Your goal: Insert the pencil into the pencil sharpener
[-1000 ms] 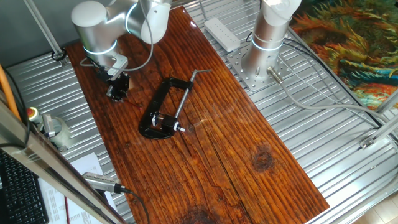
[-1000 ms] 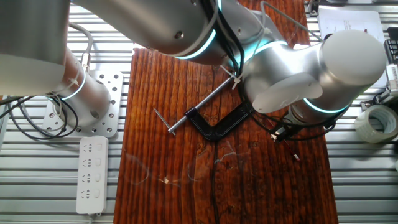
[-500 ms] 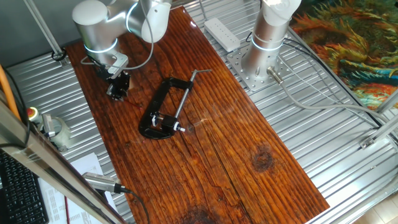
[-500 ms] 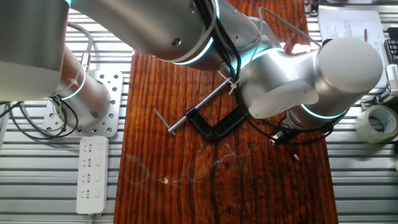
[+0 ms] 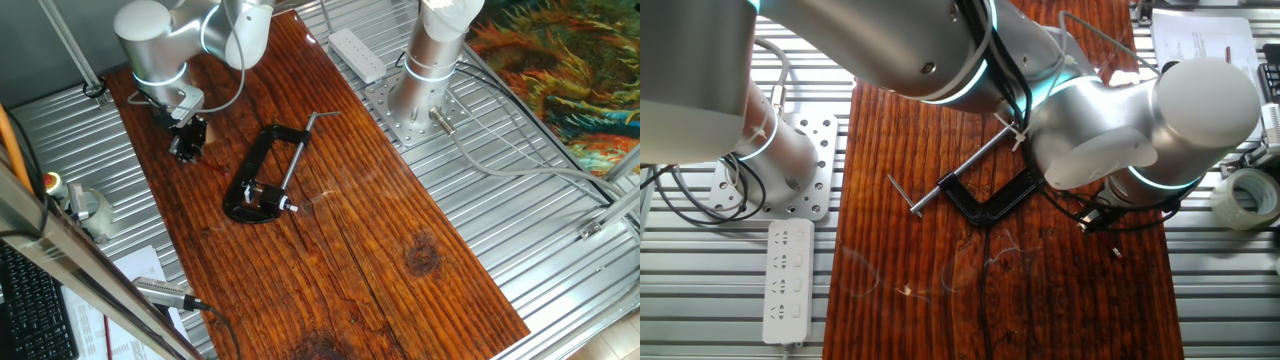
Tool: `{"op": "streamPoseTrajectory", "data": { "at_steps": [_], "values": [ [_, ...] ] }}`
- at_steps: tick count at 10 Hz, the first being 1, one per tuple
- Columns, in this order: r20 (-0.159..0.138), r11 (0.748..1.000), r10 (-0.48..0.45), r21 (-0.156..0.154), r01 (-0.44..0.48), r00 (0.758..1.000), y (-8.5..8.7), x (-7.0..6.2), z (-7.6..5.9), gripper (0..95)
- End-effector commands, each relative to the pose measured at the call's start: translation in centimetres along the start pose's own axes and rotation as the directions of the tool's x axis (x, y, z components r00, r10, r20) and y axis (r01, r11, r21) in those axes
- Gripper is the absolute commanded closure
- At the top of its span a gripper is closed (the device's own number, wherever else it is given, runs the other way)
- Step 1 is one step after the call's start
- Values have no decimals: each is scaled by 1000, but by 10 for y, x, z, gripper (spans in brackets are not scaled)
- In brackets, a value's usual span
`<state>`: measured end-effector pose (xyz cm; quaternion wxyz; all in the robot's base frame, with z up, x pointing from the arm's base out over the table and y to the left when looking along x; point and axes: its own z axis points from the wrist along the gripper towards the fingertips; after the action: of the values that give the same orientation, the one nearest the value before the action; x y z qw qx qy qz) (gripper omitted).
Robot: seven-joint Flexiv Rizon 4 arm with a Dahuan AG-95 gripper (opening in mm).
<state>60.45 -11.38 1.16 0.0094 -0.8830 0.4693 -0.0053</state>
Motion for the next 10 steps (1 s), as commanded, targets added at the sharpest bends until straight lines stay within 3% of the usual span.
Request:
{"op": "streamPoseTrajectory", "data": {
  "at_steps": [1, 4, 5, 10],
  "values": [
    [7, 1000, -3, 4, 3, 1000, 1, 0, 5, 760],
    [7, 1000, -12, 7, 12, 1000, 2, 1, 4, 760],
    [11, 1000, -11, 9, 10, 1000, 3, 1, 5, 950],
    [22, 1000, -16, 11, 16, 1000, 3, 2, 1, 950]
  ]
}}
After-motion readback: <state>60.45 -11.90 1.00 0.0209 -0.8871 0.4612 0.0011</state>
